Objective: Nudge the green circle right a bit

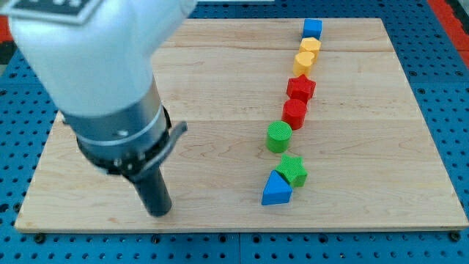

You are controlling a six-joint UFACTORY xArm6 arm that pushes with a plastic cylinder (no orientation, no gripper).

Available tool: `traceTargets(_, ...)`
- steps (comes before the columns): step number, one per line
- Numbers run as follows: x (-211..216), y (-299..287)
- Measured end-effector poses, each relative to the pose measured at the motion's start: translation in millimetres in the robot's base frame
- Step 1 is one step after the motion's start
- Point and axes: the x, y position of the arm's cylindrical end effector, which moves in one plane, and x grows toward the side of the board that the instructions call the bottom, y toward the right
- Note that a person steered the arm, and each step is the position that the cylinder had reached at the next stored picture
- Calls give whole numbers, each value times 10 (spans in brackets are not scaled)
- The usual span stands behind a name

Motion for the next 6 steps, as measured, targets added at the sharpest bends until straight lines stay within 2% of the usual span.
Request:
traceTargets(3,-988,1073)
traceTargets(4,-1195,1328)
traceTargets(6,-1197,1509)
